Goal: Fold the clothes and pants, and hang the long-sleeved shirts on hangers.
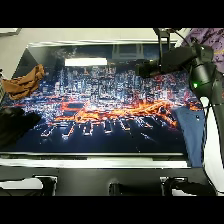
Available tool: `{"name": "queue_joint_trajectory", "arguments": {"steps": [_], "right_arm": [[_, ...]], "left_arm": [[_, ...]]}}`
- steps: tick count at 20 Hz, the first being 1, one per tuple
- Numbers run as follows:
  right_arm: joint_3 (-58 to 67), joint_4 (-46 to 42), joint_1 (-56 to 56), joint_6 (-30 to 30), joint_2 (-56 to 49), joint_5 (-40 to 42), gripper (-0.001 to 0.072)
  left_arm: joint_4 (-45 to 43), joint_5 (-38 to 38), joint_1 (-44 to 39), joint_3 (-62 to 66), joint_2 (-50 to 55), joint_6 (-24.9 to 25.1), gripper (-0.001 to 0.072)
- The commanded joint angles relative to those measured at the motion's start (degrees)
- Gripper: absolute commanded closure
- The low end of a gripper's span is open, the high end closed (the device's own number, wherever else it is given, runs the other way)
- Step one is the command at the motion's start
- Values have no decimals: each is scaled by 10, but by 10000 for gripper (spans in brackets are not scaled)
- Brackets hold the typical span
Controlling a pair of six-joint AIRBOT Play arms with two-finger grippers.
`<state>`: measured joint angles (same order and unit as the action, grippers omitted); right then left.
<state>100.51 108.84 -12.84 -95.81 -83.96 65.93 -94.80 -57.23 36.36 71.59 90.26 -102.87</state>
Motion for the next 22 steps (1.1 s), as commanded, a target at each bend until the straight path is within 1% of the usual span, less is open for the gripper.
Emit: {"name": "queue_joint_trajectory", "arguments": {"steps": [1,2,3,4,6,8,11,14,16,19,21,22], "right_arm": [[0,0,0,0,0,0,678],[0,0,0,0,0,0,678],[0,0,0,0,0,0,678],[0,0,0,0,0,1,678],[0,0,0,0,0,5,679],[0,0,0,9,4,17,680],[0,0,0,20,17,64,680],[0,-11,0,20,35,138,680],[0,-35,0,19,45,202,680],[0,-84,0,4,47,297,680],[-1,-123,0,-11,47,318,677],[-1,-135,0,-11,47,306,654]], "left_arm": [[1,20,20,-6,38,0,112],[5,7,19,-5,37,0,603],[11,-2,15,-5,33,16,686],[21,-8,9,-5,25,34,686],[50,-26,-16,-5,-1,19,688],[101,-41,-61,-6,-37,20,689],[178,-74,-180,-6,-111,25,689],[248,-90,-338,-6,-156,17,688],[258,-83,-450,-6,-154,-26,687],[258,-28,-603,-6,-122,-63,686],[257,6,-673,-6,-79,-77,686],[253,7,-693,-6,-53,-108,676]]}}
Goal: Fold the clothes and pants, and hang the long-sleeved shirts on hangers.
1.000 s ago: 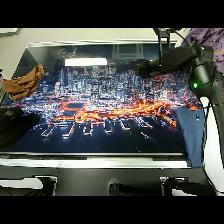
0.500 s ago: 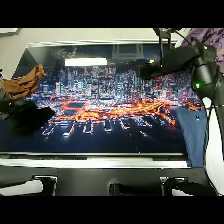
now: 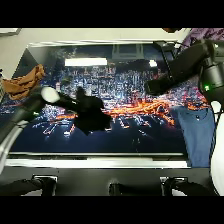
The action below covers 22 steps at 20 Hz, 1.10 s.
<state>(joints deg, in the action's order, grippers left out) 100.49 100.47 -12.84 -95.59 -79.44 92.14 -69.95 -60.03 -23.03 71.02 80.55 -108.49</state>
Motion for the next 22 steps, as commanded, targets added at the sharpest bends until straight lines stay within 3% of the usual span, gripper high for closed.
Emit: {"name": "queue_joint_trajectory", "arguments": {"steps": [1,2,3,5,7,9,11,13,16,22], "right_arm": [[-1,-59,0,-13,2,22,561],[-6,-69,0,-10,1,-9,453],[-16,-78,0,-11,1,-36,408],[-54,-98,16,-19,2,-74,392],[-123,-33,77,-19,3,-98,392],[-223,106,146,-24,3,-121,389],[-327,279,179,-46,2,-177,285],[-412,394,160,-80,1,-265,278],[-482,421,75,-88,-21,-363,278],[-485,470,-28,-103,-94,-393,278]], "left_arm": [[4,26,-104,0,67,-91,541],[5,8,-98,0,82,-122,275],[4,-12,-82,0,83,-125,162],[-15,-69,-27,9,62,-82,162],[-62,-117,49,11,15,-36,162],[-80,-141,132,11,-35,22,162],[-79,-151,199,11,-71,70,163],[-79,-152,245,11,-87,76,164],[-79,-152,279,11,-87,76,165],[-79,-152,283,11,-87,76,166]]}}
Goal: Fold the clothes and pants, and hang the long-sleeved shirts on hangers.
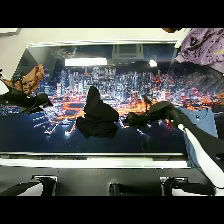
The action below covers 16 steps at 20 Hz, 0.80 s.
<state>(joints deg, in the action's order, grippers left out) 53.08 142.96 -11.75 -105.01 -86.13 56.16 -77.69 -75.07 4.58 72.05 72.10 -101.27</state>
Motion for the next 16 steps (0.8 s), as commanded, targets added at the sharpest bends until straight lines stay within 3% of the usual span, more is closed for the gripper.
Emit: {"name": "queue_joint_trajectory", "arguments": {"steps": [1,8,13,16], "right_arm": [[-11,51,-41,-12,-32,-34,278],[-11,108,-58,-25,-63,-46,312],[-11,103,-68,-26,-63,-83,680],[-3,68,-53,-19,-39,-82,683]], "left_arm": [[-1,-2,7,1,-2,4,167],[3,-16,7,1,-2,-7,165],[24,-6,22,-7,0,6,163],[175,75,64,-71,3,120,163]]}}
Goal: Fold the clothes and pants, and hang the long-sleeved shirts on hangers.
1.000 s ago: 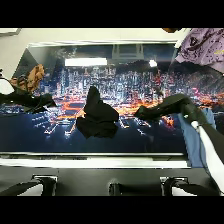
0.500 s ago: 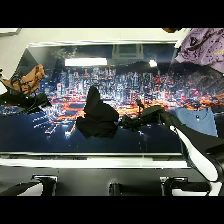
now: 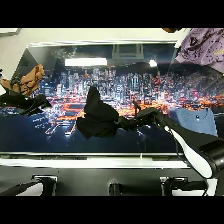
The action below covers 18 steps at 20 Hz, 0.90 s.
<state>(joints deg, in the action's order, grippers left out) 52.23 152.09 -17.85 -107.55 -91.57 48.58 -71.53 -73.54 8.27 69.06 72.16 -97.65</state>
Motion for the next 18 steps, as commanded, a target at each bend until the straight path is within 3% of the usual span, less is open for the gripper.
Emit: {"name": "queue_joint_trajectory", "arguments": {"steps": [1,6,15,16,17,18], "right_arm": [[5,-40,11,20,26,-5,683],[5,-73,12,55,70,10,682],[5,-73,12,80,75,32,682],[5,-74,12,82,78,33,682],[5,-74,12,82,82,32,682],[6,-77,12,82,91,27,682]], "left_arm": [[169,92,31,-77,6,123,164],[329,177,-9,-196,64,247,165],[332,181,-98,-198,152,259,176],[332,182,-107,-198,155,259,235],[333,181,-112,-198,156,259,543],[344,180,-112,-197,153,262,686]]}}
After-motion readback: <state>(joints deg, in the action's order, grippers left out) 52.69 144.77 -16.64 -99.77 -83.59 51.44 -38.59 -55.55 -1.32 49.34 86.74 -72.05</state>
